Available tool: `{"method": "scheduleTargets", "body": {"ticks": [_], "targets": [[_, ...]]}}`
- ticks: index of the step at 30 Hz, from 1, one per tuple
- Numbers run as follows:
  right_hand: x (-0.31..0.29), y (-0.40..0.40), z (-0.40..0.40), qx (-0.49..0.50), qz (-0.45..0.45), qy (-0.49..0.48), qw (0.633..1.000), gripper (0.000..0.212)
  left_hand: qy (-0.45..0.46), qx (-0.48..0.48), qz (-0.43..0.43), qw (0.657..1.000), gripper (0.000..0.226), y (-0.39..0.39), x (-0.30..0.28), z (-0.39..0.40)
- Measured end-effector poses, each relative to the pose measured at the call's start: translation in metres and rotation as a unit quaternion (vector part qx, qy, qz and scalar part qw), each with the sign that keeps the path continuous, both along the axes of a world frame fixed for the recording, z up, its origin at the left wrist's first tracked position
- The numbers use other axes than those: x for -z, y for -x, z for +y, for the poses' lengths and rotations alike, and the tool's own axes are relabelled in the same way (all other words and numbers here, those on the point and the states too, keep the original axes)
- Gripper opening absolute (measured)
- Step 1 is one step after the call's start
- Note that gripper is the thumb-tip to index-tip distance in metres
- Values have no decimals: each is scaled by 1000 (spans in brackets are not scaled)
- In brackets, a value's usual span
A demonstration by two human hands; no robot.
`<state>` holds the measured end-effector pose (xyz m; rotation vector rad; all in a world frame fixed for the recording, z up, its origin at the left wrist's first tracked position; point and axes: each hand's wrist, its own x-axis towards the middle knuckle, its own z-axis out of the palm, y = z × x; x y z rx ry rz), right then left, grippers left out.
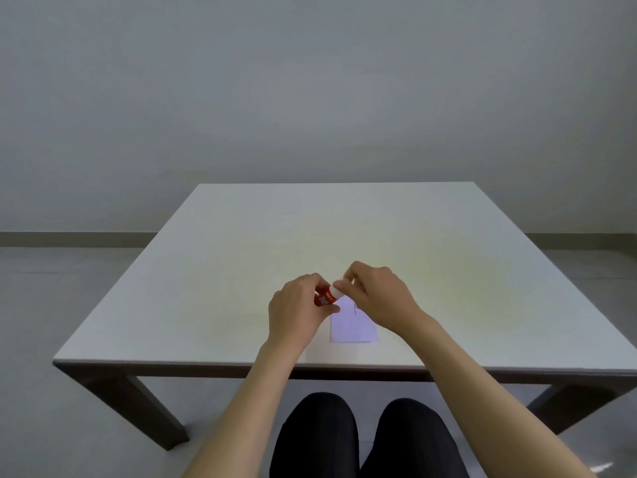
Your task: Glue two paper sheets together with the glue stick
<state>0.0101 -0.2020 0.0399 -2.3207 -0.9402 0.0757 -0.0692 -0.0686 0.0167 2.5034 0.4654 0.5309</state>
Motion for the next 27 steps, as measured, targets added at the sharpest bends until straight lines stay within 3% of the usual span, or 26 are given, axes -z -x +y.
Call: {"method": "scheduleTargets", "body": {"ticks": [3,5,9,16,27], "targets": [[-1,-1,5,74,-44,47,995,66,17,-5,-5,1000,26,-2,2,1],[0,-1,3,72,-20,23,997,73,38,-30,-15,999,31,-11,-4,13],[0,1,-17,59,26,-8,998,53,93,-89,-37,991,39,-36,-21,47],[9,2,-40,58,69,-10,996,39,158,-113,-33,980,41,-60,2,59],[8,4,-42,28,75,-53,995,27,149,-111,-45,982,39,-61,19,56]]}}
